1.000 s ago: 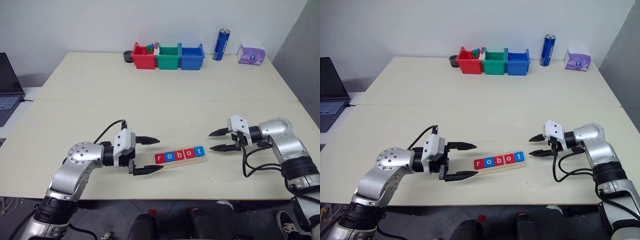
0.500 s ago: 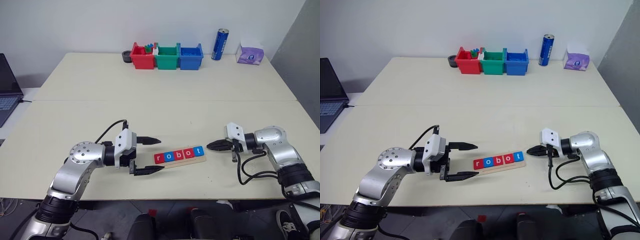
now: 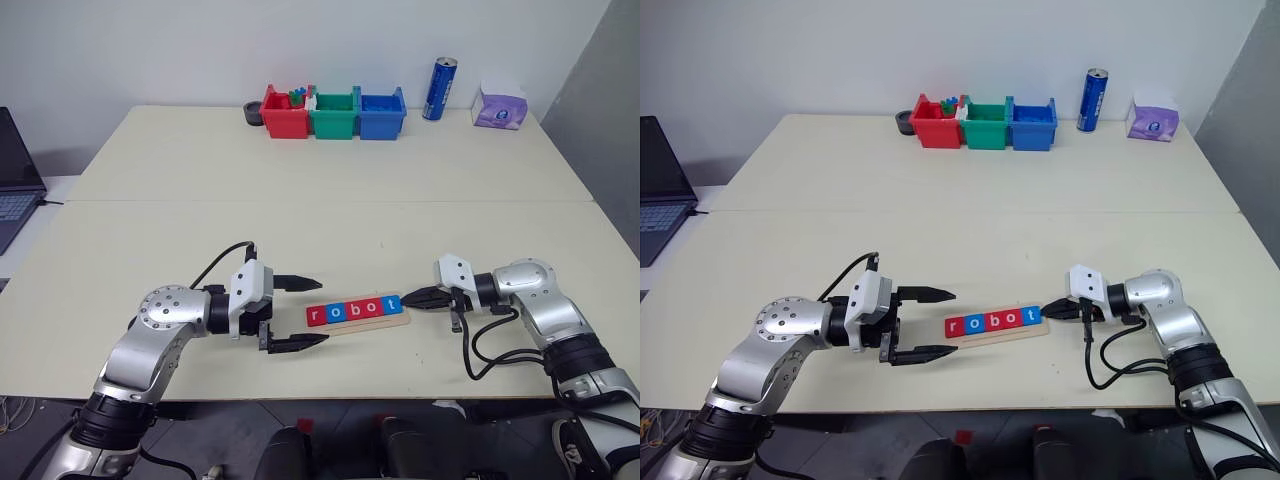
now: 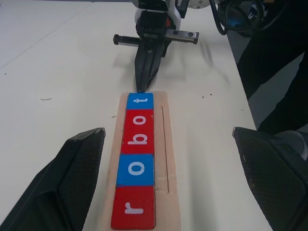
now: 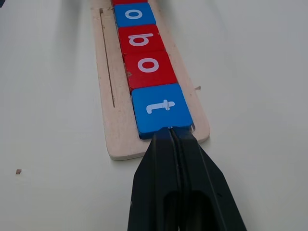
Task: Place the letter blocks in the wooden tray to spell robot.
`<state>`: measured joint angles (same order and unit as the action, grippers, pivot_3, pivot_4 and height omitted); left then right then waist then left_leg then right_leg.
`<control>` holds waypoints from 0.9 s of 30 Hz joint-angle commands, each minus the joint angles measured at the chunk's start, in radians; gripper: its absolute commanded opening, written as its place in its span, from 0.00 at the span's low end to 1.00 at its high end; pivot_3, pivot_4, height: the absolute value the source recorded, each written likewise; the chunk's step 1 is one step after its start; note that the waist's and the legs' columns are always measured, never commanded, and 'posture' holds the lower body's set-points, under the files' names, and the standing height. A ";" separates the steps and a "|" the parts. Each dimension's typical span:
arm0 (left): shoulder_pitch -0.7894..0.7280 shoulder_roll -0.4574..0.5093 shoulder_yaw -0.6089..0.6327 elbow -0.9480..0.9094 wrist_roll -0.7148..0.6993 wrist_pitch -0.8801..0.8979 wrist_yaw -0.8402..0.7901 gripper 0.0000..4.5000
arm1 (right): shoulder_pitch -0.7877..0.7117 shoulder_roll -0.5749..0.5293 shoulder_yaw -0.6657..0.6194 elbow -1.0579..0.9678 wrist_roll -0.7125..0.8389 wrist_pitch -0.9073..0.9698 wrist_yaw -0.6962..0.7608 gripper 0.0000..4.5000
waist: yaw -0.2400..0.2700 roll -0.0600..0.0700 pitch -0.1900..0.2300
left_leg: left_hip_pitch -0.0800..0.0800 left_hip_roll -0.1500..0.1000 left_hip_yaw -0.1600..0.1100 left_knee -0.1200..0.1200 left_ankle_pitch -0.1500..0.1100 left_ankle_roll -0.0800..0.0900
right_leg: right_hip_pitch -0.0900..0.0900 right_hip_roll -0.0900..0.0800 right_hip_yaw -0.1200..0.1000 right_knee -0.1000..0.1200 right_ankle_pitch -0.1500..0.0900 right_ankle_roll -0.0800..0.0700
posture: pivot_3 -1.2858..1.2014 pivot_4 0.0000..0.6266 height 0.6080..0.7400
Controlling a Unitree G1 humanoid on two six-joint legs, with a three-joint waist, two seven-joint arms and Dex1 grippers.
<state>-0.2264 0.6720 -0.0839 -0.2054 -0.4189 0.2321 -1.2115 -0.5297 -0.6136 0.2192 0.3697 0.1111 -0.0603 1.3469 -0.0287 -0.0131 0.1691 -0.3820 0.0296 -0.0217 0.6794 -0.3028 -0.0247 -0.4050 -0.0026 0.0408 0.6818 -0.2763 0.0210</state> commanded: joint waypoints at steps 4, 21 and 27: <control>-0.002 0.002 0.004 -0.042 -0.014 -0.010 -0.002 1.00 | -0.009 0.007 -0.002 -0.034 0.008 0.000 -0.004 0.01 | 0.000 0.000 0.000 | 0.000 0.000 0.000 0.000 0.000 0.000 | 0.000 0.000 0.000 0.000 0.000 0.000 | 0.52 0.24 1.00; -0.012 0.007 0.006 -0.026 -0.010 -0.015 -0.010 1.00 | -0.165 0.032 -0.018 0.142 -0.001 -0.030 -0.002 0.01 | -0.001 0.000 0.000 | 0.000 0.000 0.000 0.000 0.000 0.000 | 0.000 0.000 0.000 0.000 0.000 0.000 | 0.52 0.24 1.00; -0.017 0.006 0.006 -0.028 -0.011 -0.010 -0.007 1.00 | -0.206 0.095 0.009 0.286 -0.049 -0.115 -0.031 0.01 | -0.001 0.000 0.000 | 0.000 0.000 0.000 0.000 0.000 0.000 | 0.000 0.000 0.000 0.000 0.000 0.000 | 0.52 0.24 1.00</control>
<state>-0.2309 0.6729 -0.0842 -0.2048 -0.4188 0.2312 -1.2135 -0.7115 -0.5216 0.2250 0.6369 0.0761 -0.1379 1.3246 -0.0299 -0.0131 0.1692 -0.3821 0.0297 -0.0215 0.6793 -0.3027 -0.0247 -0.4051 -0.0025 0.0409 0.6816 -0.2763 0.0209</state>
